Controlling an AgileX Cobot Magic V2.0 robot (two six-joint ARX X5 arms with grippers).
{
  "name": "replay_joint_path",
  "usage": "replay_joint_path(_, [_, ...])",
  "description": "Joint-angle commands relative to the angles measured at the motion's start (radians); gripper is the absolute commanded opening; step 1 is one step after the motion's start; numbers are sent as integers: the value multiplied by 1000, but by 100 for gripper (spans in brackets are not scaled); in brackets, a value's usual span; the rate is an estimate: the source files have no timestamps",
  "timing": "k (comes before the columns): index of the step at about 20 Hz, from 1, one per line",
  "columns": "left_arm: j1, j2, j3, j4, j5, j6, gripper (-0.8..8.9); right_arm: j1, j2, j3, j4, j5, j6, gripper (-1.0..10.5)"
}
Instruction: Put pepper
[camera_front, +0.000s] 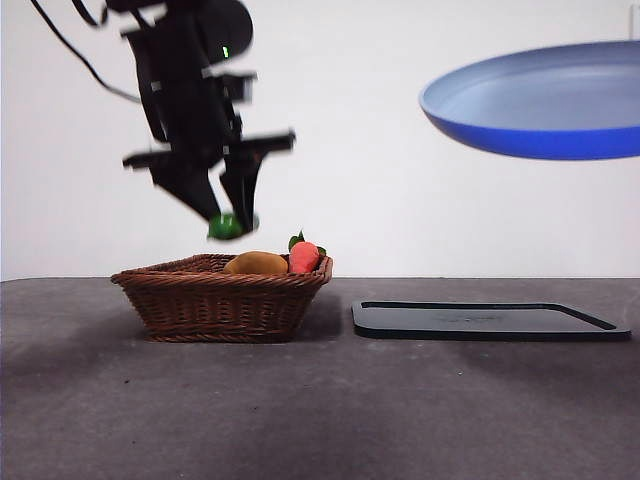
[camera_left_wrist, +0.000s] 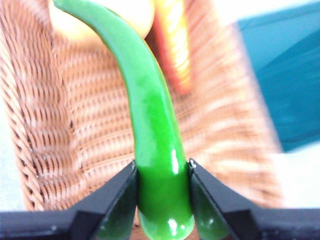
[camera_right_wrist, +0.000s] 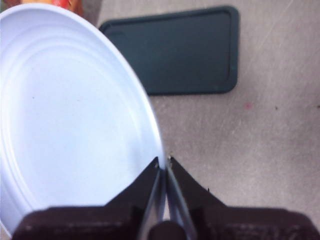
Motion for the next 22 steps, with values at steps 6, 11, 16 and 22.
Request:
replay_joint_path(6, [-89, -190, 18, -24, 193, -30, 111, 2, 201, 13, 106, -82, 27, 3])
replay_joint_path(11, [-244, -233, 18, -24, 210, -29, 111, 17, 330, 13, 165, -82, 52, 3])
replay_joint_path(16, [-428, -194, 18, 0, 166, 21, 111, 57, 392, 13, 201, -108, 98, 3])
replay_joint_path(22, [-489, -87, 18, 5, 70, 109, 112, 74, 393, 13, 169, -179, 139, 3])
